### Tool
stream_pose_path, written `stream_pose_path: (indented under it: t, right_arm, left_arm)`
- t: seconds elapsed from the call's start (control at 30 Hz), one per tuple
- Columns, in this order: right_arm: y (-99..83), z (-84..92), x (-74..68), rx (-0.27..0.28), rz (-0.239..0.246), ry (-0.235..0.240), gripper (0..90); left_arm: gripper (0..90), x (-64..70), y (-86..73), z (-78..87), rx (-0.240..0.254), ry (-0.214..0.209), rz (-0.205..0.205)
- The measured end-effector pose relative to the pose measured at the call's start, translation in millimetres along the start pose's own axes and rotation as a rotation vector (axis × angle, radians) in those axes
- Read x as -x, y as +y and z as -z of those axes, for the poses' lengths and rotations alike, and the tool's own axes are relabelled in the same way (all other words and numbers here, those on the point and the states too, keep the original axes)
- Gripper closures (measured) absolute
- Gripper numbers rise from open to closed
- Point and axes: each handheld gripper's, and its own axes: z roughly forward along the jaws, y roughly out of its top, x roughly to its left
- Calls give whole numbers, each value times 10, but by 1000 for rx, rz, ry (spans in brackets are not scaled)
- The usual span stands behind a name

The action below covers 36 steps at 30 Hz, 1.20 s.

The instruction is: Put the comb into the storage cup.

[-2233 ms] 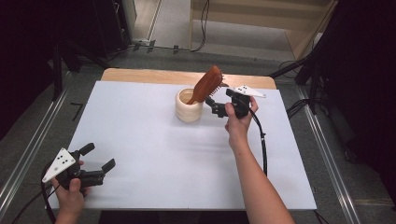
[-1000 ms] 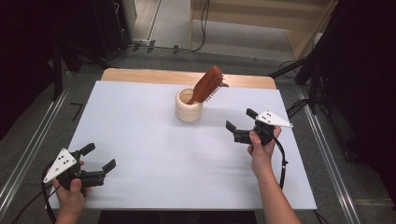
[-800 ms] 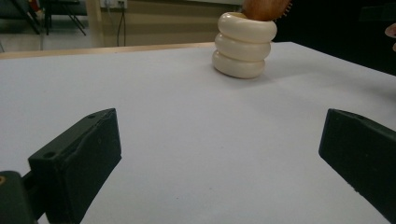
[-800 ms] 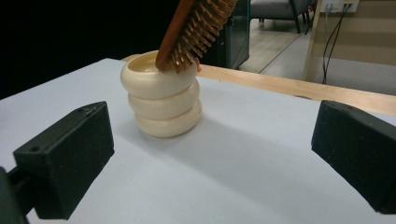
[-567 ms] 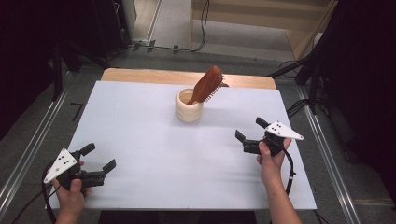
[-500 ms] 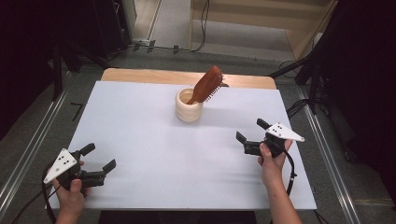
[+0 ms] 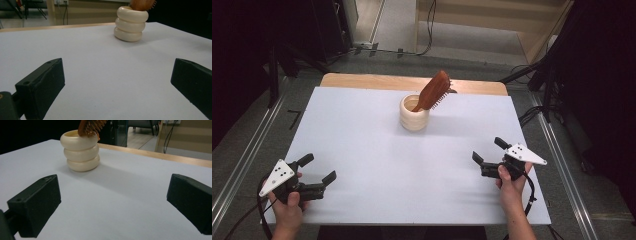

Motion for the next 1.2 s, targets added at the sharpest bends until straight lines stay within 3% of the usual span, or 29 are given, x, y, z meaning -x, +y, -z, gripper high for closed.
stream_pose_path:
  t: [1.2]
  right_arm:
    - [-380, 585, 268, -32, -15, -79, 0]
  left_arm:
    - [0, 13, -2, -6, -6, 5, -8]
